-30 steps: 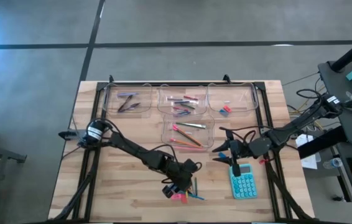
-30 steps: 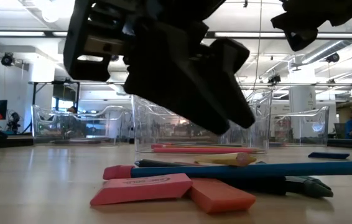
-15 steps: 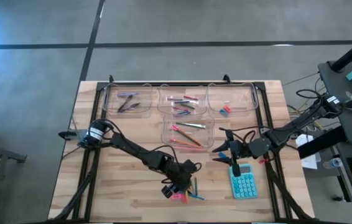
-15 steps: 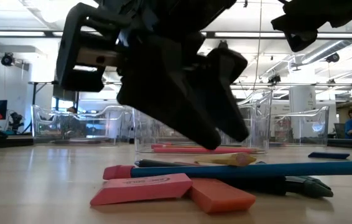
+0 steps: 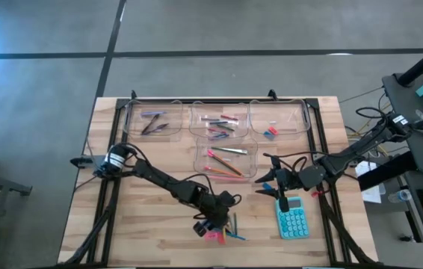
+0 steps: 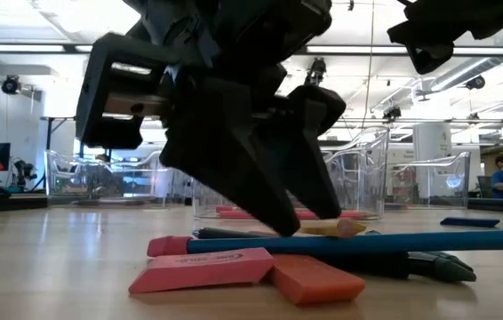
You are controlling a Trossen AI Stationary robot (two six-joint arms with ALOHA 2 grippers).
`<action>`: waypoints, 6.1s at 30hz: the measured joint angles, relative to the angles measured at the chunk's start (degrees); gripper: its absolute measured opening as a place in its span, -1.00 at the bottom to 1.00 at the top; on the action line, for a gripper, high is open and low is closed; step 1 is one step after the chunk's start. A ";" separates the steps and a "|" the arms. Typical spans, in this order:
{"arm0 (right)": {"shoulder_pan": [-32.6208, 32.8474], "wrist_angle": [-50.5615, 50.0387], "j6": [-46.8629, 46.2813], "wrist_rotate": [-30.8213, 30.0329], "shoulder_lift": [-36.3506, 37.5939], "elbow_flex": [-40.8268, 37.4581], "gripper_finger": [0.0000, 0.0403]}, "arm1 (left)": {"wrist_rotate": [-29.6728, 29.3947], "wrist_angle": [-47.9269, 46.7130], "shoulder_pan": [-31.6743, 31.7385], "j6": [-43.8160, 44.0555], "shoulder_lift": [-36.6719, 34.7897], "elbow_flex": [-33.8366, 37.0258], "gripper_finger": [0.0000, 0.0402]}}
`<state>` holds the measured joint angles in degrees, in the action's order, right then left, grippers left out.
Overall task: Sort crayons/erasers/pens/pencils in bins
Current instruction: Put the yellow pencil into the bottom transparent bin
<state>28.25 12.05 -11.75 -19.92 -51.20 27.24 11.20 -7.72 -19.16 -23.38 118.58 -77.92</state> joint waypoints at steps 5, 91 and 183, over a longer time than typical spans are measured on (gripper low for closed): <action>0.00 0.00 0.32 -0.02 0.00 -0.02 -0.28 | -0.02 1.95 0.07 0.07 0.00 0.47 -0.18; -0.02 -1.59 0.20 -0.09 0.02 -0.07 -0.28 | -5.07 3.10 4.52 -1.01 3.01 2.50 -0.36; 0.34 -1.24 -1.79 1.60 0.09 0.15 -0.28 | -9.83 -12.88 3.79 4.00 -5.06 0.27 -0.33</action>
<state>28.59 10.80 -13.54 -18.33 -51.11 27.39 1.37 -20.60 -15.37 -19.38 113.53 -77.64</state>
